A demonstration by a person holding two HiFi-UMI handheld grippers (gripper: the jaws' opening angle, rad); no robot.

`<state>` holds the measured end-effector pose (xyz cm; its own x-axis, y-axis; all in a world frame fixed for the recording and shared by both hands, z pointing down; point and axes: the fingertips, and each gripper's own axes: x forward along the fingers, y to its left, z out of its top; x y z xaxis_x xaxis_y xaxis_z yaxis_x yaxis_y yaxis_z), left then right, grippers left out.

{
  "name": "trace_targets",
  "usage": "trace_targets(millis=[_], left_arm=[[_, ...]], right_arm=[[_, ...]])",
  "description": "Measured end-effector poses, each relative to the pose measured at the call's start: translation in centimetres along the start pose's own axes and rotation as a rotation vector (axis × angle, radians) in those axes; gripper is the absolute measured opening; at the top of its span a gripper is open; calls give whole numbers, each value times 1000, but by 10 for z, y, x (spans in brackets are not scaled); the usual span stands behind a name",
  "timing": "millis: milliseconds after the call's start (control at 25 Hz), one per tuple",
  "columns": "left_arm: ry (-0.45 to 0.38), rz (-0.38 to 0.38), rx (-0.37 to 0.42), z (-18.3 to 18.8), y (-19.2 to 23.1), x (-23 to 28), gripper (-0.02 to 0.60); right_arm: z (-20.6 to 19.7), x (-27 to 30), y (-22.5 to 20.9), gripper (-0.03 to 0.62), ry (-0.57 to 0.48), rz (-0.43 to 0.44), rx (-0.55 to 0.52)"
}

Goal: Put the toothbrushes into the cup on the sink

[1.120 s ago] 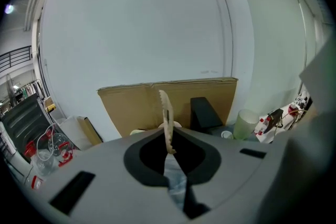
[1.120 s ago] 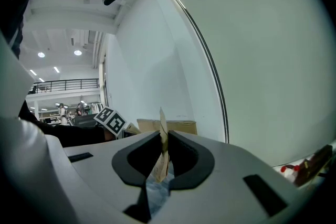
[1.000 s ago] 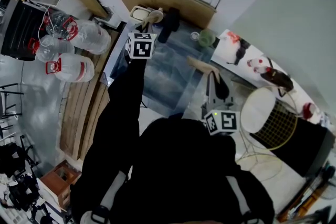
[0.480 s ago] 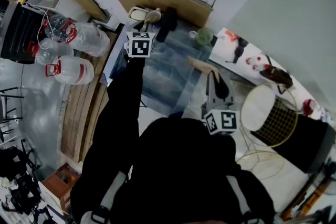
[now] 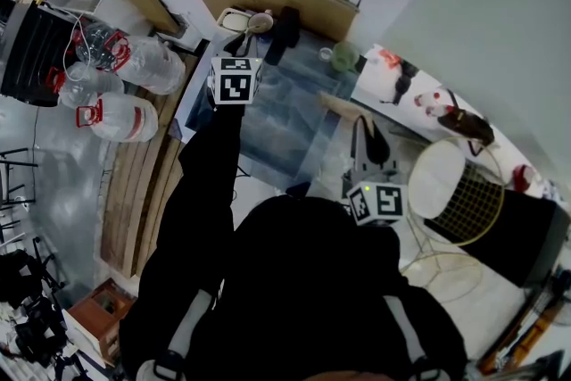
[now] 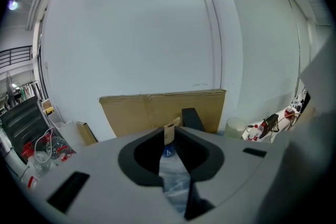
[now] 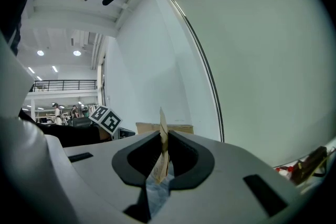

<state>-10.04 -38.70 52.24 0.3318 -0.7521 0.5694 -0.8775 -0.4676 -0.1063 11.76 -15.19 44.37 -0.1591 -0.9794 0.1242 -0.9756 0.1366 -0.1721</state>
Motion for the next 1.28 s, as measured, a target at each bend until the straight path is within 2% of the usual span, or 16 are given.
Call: trace_targets(millis=[160, 400, 680, 880, 1280], left_arm=[[-65, -8, -16, 7, -6, -27, 51], [-140, -21, -40, 8, -21, -70, 3], [-215, -39, -50, 2, -41, -113, 2], [-271, -42, -95, -16, -54, -135, 2], [-278, -52, -136, -67, -80, -161, 2]], right_arm=[[3, -7, 1, 38, -7, -7, -4], [6, -15, 1, 38, -15, -12, -7], [9, -15, 4, 38, -24, -1, -7], [10, -16, 5, 38, -29, 6, -11], [9, -17, -7, 38, -32, -17, -10]])
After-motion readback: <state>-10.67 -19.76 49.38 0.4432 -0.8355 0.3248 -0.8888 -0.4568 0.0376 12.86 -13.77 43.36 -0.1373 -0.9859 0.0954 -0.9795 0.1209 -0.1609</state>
